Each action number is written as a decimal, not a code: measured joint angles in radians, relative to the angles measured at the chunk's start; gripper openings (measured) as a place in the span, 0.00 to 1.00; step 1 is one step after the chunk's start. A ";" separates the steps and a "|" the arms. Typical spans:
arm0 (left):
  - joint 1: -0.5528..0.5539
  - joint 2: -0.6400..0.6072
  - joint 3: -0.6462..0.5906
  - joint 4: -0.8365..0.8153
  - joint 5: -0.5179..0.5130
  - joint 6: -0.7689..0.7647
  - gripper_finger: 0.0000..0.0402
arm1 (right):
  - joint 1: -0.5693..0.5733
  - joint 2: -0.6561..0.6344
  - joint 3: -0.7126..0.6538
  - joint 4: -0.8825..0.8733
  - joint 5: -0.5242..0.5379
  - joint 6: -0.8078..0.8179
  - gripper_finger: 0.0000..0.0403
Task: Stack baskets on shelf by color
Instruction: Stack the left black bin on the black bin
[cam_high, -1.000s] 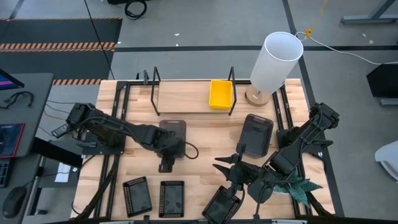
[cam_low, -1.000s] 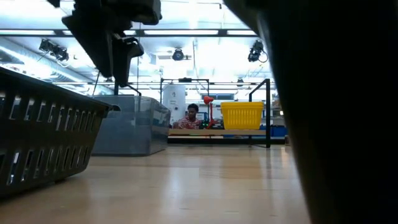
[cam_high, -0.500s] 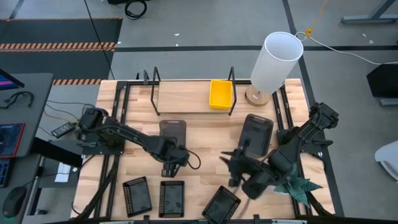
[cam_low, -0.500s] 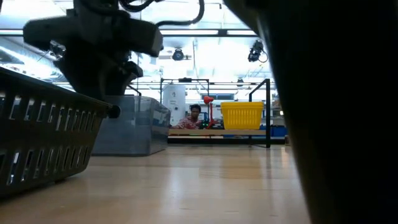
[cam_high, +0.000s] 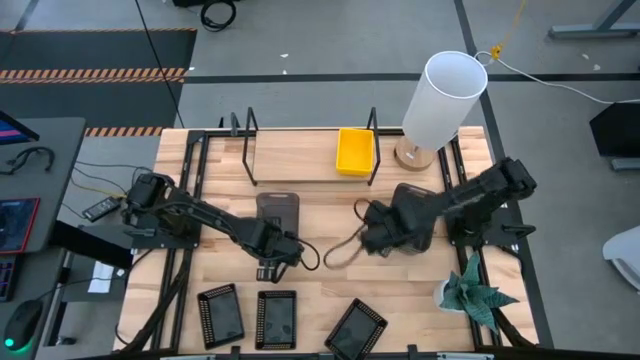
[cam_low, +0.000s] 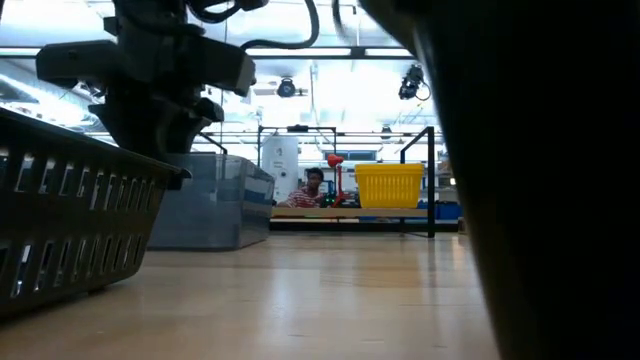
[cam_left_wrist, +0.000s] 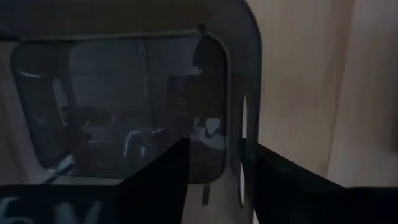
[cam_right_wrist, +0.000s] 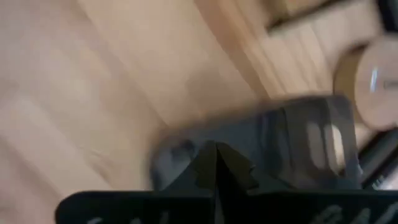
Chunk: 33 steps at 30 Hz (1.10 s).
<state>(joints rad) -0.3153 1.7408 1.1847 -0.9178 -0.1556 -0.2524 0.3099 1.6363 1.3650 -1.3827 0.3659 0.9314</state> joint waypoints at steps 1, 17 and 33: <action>0.000 -0.002 0.000 0.002 -0.001 -0.003 0.37 | -0.027 0.000 -0.025 -0.004 -0.032 -0.024 0.01; -0.002 -0.015 0.000 -0.031 -0.001 -0.025 0.36 | -0.242 -0.001 -0.309 0.408 -0.322 -0.306 0.01; 0.036 -0.015 0.000 0.028 -0.032 -0.023 0.35 | -0.140 -0.002 -0.321 0.931 -0.331 -0.596 0.01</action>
<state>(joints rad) -0.2789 1.7256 1.1851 -0.8899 -0.1878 -0.2750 0.1697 1.6348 1.0435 -0.4515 0.0345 0.3350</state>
